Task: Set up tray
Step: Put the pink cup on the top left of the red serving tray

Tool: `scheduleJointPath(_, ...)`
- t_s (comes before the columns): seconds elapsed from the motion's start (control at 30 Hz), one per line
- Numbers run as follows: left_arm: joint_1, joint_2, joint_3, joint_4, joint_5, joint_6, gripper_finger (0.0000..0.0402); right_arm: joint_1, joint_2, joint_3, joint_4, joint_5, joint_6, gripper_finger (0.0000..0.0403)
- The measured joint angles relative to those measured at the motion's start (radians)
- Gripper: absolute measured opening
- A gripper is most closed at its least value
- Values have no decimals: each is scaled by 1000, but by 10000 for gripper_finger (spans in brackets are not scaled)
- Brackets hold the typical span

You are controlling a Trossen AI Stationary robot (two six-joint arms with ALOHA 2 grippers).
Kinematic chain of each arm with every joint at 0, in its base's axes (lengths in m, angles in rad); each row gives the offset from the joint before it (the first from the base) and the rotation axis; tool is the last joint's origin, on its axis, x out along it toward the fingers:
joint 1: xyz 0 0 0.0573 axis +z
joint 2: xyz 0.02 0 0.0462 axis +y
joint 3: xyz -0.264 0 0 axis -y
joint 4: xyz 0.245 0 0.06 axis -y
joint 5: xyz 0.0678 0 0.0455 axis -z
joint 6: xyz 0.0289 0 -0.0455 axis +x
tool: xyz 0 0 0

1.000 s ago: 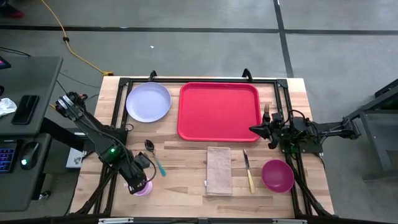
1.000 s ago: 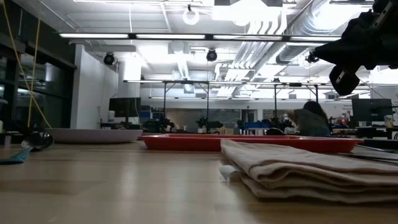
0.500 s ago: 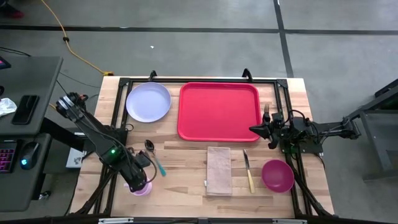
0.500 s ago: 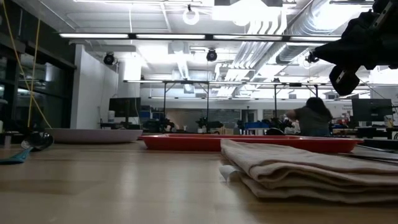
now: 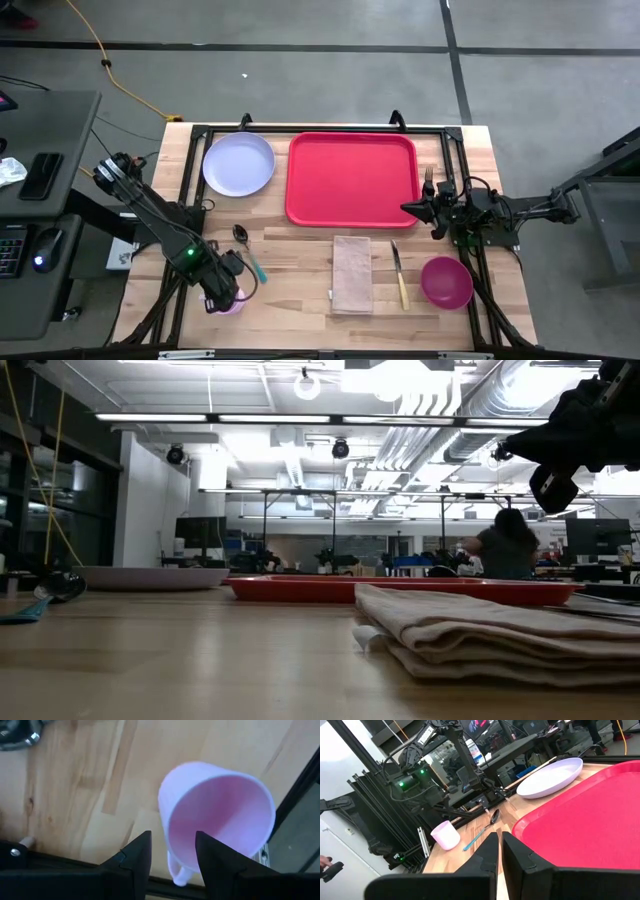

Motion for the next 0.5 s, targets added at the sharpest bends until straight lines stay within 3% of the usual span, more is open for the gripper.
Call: scheduleJointPath(0.5, 1, 11, 0, 47, 3, 18, 184, 0, 0, 0, 0, 0, -11, 0)
